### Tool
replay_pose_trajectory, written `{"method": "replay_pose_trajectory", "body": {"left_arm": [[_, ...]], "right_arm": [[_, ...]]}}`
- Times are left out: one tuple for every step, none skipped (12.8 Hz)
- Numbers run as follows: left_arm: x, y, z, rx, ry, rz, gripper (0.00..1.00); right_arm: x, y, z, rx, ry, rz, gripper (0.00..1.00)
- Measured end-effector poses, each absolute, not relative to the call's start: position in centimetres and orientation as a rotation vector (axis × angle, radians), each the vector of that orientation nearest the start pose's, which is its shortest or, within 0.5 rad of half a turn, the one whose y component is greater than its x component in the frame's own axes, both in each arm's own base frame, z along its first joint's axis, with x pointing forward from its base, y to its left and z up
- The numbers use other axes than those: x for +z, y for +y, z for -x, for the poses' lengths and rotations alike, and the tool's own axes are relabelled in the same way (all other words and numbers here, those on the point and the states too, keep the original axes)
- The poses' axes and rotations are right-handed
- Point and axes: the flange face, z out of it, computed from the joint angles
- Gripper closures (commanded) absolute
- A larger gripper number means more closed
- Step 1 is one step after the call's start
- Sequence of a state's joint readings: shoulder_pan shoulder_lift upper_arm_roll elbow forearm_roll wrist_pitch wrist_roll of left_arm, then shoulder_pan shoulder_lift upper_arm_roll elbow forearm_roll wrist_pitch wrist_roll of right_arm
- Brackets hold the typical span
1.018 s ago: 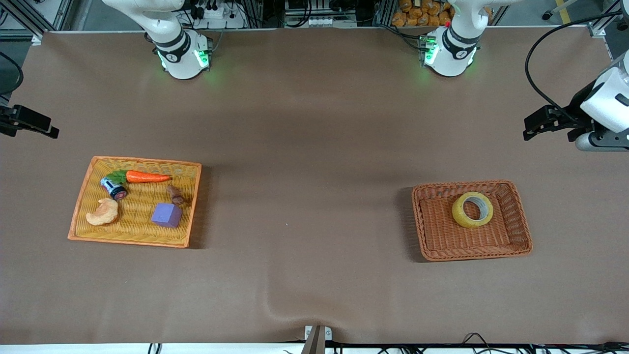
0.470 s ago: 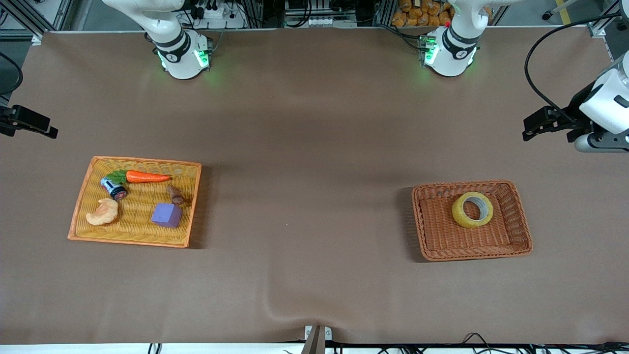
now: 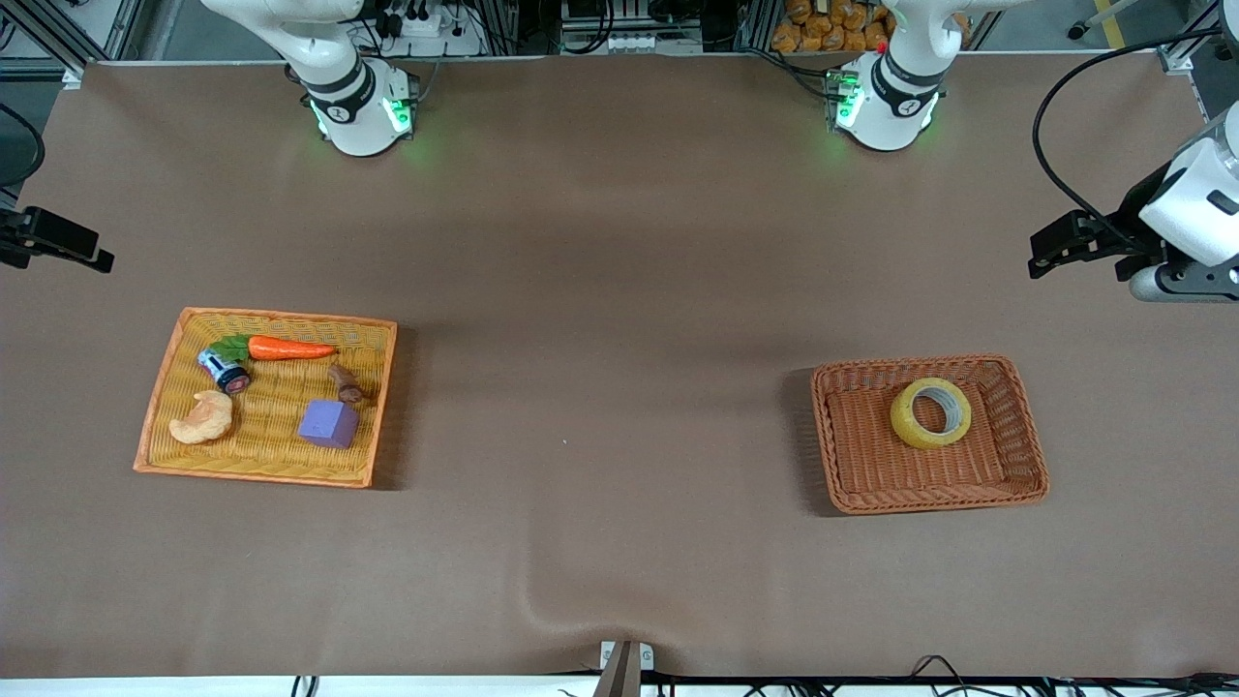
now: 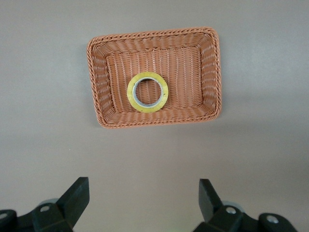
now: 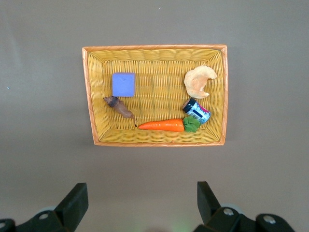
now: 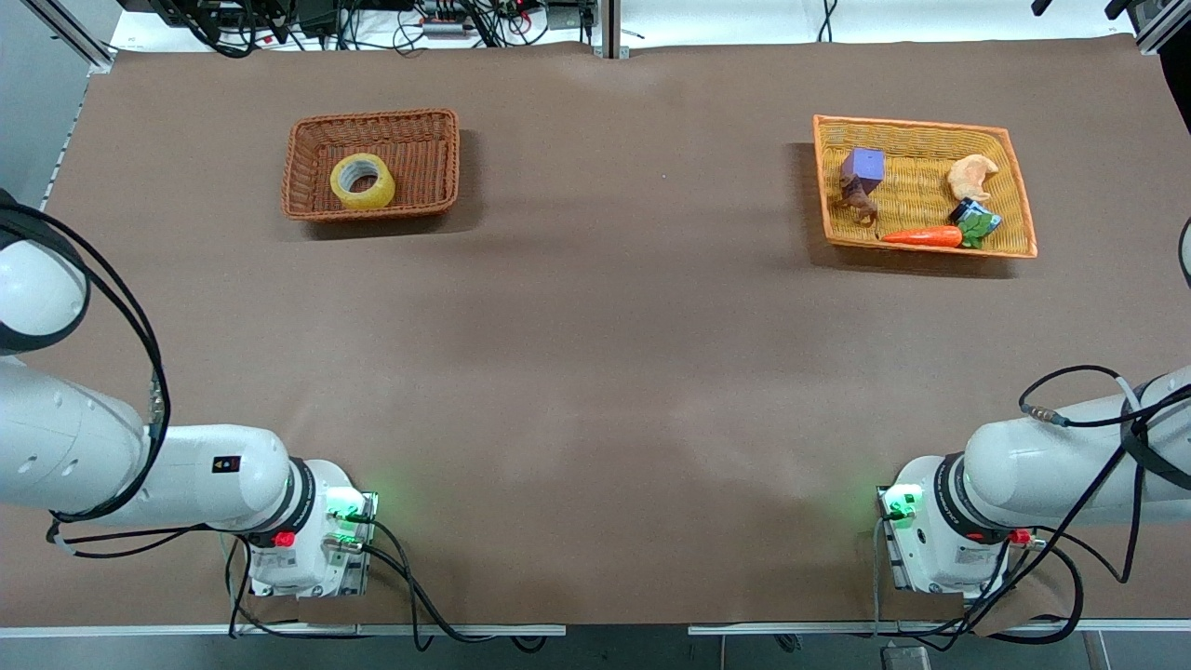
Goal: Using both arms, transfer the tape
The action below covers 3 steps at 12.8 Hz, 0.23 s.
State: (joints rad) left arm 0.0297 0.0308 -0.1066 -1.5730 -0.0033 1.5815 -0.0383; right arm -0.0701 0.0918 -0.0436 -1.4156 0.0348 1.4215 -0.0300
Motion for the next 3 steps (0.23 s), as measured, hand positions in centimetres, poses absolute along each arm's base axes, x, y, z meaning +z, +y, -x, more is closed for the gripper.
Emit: {"method": "replay_pose_trajectory", "body": {"left_arm": [[60.68,-4.28,-56.28,0.037,0.061,3.146,0.00],[60.62,-4.28,-56.30,0.039,0.061,3.146,0.00],[60.54,-4.27,-56.34,0.042,0.061,3.146,0.00]], "right_arm": [[63.27,-5.89,-56.46,0.130,0.124,3.100,0.00],[63.27,-5.85,-56.46,0.130,0.123,3.099,0.00],[63.27,-5.79,-56.47,0.130,0.121,3.099,0.00]]}}
